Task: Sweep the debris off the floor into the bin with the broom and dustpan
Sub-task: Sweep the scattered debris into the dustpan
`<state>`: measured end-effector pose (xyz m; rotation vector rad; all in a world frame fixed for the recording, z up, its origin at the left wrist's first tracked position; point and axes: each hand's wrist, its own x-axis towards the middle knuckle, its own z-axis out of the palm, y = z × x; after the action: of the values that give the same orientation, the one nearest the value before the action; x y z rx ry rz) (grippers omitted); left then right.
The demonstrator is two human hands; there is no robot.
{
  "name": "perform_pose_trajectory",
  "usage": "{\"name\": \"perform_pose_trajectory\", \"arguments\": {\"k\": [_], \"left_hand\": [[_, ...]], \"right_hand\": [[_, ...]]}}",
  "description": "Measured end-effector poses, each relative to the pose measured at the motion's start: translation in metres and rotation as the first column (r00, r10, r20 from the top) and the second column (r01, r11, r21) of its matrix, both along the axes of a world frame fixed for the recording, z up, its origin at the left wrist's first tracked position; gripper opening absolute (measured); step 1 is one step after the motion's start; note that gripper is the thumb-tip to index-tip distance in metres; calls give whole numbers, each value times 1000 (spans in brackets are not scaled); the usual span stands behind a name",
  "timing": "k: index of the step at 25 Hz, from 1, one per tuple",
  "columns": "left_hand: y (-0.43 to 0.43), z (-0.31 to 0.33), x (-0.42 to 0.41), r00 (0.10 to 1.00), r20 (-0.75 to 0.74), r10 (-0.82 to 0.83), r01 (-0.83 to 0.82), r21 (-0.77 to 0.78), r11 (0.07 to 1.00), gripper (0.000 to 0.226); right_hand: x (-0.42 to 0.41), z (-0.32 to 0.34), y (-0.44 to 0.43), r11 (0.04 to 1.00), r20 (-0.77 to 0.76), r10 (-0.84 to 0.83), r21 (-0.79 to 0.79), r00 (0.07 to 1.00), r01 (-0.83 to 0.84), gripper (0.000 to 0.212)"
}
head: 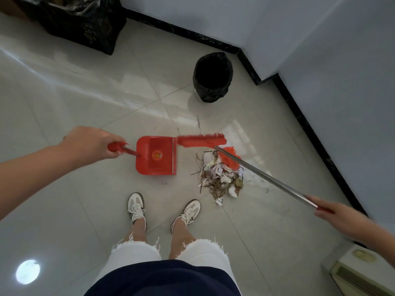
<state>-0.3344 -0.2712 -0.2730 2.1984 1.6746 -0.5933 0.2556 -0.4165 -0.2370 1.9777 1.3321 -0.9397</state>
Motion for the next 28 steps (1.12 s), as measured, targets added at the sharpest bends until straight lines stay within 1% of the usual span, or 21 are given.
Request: {"name": "perform_pose_trajectory", "arguments": {"k": [1, 2, 3, 5, 6, 7, 10, 12, 14, 15, 18, 20, 23, 26, 28], "left_hand": [[5, 0, 12, 1000, -3, -31, 31, -28, 999, 37], [11, 0, 23, 998, -14, -62, 61, -55, 997, 36], [15, -1, 35, 995, -27, -100, 98, -70, 993, 35], [19, -6, 57, 977, -58, -206, 201, -73, 977, 33], [21, -10, 67, 963, -78, -257, 252, -70, 965, 32], [22, -14, 76, 950, -99, -297, 292, -66, 954, 32], [27, -24, 93, 927, -136, -350, 350, -27, 937, 31], [31, -31, 92, 941, -84, -329, 332, 22, 943, 32], [33, -38, 84, 958, -13, -287, 287, 78, 955, 30], [35, -40, 80, 962, 14, -271, 269, 102, 958, 29], [38, -46, 80, 964, 57, -261, 254, 112, 961, 30], [40, -50, 81, 958, 69, -277, 268, 122, 956, 32], [43, -54, 71, 958, 81, -276, 263, 140, 954, 33], [46, -58, 58, 957, 104, -269, 252, 149, 956, 34], [47, -60, 54, 957, 108, -270, 254, 146, 956, 34]], "right_hand": [[-1, 0, -14, 987, -57, -158, 2, 986, 158, 46], [-3, -4, -24, 959, -102, -279, 19, 955, 282, 45], [-5, -11, -29, 922, -115, -379, 34, 918, 385, 42], [-15, -29, -23, 848, -86, -522, 56, 848, 528, 31], [-21, -39, -14, 818, -75, -566, 71, 821, 570, 26], [-25, -51, -3, 799, -67, -592, 85, 803, 595, 25], [-33, -89, 24, 828, 4, -558, 74, 830, 556, 31], [-36, -110, 33, 849, 48, -529, 13, 847, 529, 26], [-50, -117, 37, 898, 121, -422, -80, 899, 432, 16], [-60, -117, 37, 912, 139, -376, -118, 916, 392, 14], [-90, -120, 24, 925, 106, -311, -195, 944, 327, 19], [-107, -126, 13, 919, 68, -329, -207, 942, 335, 25], [-135, -128, 9, 926, 27, -323, -197, 946, 322, 23], [-172, -122, 11, 927, -52, -325, -215, 944, 308, 23], [-199, -117, 8, 938, -86, -287, -228, 954, 262, 22]]}}
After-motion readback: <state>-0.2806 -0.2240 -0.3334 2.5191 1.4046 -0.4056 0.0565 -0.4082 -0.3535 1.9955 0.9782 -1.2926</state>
